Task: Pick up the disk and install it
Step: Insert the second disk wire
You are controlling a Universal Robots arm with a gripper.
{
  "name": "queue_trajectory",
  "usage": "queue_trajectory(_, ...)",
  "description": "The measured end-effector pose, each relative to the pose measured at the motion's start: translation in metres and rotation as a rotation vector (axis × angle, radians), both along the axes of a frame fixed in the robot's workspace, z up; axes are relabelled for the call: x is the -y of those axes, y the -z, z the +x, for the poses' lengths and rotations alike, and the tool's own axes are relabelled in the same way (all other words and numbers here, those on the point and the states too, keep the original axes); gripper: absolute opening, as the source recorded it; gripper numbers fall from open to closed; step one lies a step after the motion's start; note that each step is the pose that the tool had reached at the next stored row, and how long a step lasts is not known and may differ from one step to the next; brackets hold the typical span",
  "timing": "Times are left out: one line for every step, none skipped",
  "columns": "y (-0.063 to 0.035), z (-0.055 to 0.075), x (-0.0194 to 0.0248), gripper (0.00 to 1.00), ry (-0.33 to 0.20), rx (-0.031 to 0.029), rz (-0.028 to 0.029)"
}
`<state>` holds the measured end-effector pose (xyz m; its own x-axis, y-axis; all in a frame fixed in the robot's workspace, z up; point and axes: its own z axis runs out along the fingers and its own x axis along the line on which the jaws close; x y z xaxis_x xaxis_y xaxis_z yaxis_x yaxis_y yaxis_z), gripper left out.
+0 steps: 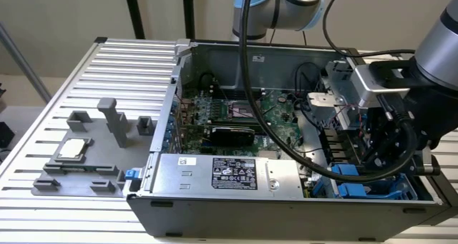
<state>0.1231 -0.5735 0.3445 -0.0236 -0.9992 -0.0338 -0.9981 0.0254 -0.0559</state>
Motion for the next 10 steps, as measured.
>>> queue_trajectory(-0.0008, 0.0000, 0.0000, 0.00, 0.000, 0.0000, 0.0004)
queue_trajectory(-0.0017, 0.0000, -0.0001, 0.00, 0.000, 0.0000, 0.0005)
queue_trajectory(-0.0019, 0.0000, -0.0001, 0.00, 0.000, 0.0000, 0.0004)
queue_trajectory(-0.0019, 0.0000, -0.0001, 0.00, 0.000, 0.0000, 0.0004)
queue_trajectory(-0.0020, 0.0000, -0.0002, 0.00, 0.000, 0.0000, 0.0002)
queue_trajectory(-0.0020, 0.0000, -0.0001, 0.00, 0.000, 0.0000, 0.0000)
queue_trajectory(-0.0018, 0.0000, -0.0002, 0.00, 0.001, 0.0000, -0.0001)
queue_trajectory(-0.0014, 0.0000, -0.0002, 0.00, 0.001, 0.0000, 0.0000)
queue_trajectory(-0.0008, 0.0000, -0.0002, 0.00, 0.002, 0.0000, 0.0002)
queue_trajectory(-0.0002, 0.0000, -0.0001, 0.00, 0.002, 0.0000, 0.0003)
